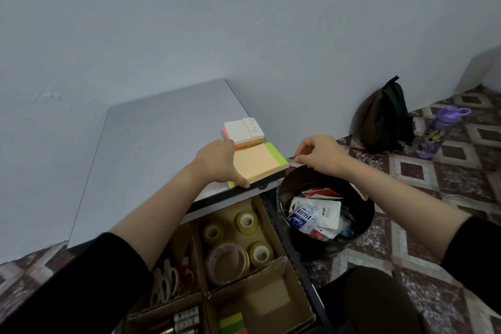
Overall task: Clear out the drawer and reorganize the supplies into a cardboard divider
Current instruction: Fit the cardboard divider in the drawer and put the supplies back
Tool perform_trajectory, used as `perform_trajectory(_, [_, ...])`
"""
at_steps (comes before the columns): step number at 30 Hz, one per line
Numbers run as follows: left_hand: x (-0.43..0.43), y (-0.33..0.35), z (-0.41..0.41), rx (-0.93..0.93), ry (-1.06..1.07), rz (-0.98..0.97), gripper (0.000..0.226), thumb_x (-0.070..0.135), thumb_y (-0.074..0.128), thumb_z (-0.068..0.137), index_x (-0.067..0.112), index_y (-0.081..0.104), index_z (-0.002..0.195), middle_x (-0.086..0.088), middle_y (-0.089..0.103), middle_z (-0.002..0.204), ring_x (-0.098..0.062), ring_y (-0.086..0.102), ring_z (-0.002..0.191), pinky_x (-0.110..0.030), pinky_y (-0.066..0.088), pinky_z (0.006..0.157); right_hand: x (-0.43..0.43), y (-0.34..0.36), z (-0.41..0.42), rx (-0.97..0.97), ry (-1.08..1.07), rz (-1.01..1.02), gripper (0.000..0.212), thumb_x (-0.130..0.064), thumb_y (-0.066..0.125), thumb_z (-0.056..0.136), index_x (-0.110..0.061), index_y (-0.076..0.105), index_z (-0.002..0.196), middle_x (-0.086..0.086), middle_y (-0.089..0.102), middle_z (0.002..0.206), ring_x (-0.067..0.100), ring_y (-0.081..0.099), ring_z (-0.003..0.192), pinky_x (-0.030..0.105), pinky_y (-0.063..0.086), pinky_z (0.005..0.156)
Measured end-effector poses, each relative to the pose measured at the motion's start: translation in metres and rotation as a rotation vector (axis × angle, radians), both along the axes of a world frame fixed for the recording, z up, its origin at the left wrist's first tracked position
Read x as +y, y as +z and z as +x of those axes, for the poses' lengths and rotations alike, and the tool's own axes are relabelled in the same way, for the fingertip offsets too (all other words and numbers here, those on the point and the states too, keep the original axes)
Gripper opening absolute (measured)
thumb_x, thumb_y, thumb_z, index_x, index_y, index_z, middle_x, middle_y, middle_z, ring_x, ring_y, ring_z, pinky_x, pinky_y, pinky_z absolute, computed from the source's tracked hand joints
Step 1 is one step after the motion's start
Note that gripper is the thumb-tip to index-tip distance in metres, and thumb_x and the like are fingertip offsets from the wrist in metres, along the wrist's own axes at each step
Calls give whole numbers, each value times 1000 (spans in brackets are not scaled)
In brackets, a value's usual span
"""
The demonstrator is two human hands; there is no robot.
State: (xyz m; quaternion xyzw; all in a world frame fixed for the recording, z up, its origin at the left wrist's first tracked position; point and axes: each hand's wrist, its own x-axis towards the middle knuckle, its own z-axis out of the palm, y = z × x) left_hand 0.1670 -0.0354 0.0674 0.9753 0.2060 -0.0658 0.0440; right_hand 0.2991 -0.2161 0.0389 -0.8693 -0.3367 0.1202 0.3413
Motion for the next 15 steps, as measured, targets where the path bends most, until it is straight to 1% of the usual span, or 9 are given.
perform_trajectory(3, [3,4,-1,65,-8,23,81,54,77,64,12,44,125,-5,56,117,-21,51,105,-26,42,76,0,-2,3,1,2,0,5,-11,68,82,-10,68,86,2,62,81,8,53,66,20,44,62])
perform_trajectory(5, [5,3,-1,111,-22,11,79,58,76,63,14,47,122,-5,56,115,-21,51,103,-27,42,78,1,-1,3,-15,18,-2,7,-12,68,81,-11,68,87,4,64,85,13,56,75,20,42,63])
perform_trajectory(6, [5,2,0,122,-28,9,80,61,75,62,14,48,120,-5,57,112,-21,51,101,-28,44,80,2,1,3,-28,31,-10,9,-12,69,81,-10,68,90,5,65,89,14,57,79,21,41,66])
perform_trajectory(8, [5,1,1,128,-42,-4,80,63,74,61,14,49,119,-6,56,110,-21,50,99,-29,45,81,6,6,2,-78,86,-59,20,-16,72,79,-10,68,98,4,66,99,14,57,85,19,37,71])
perform_trajectory(10, [4,1,2,135,-59,-55,75,56,74,67,14,46,122,-6,55,112,-22,49,103,-26,41,81,12,13,0,-125,175,-142,37,-22,75,77,-12,64,110,0,63,111,13,56,93,19,35,74])
perform_trajectory(11, [3,1,2,131,-64,-72,72,52,74,70,13,46,123,-5,54,112,-22,48,103,-25,39,80,17,17,0,-131,216,-181,45,-23,77,75,-14,61,117,-1,61,118,13,55,100,19,35,77])
perform_trajectory(13, [2,1,1,112,-61,-77,69,49,75,70,12,47,121,-4,53,107,-18,45,95,-23,36,75,26,23,-1,-134,278,-260,60,-22,78,73,-16,53,128,-1,54,130,16,51,114,21,35,83])
perform_trajectory(15, [2,-1,-1,85,-55,-67,67,48,76,69,11,49,119,-6,55,109,-16,42,89,-23,35,72,34,26,0,-144,318,-340,70,-21,78,73,-17,46,134,0,48,138,19,46,122,25,33,88])
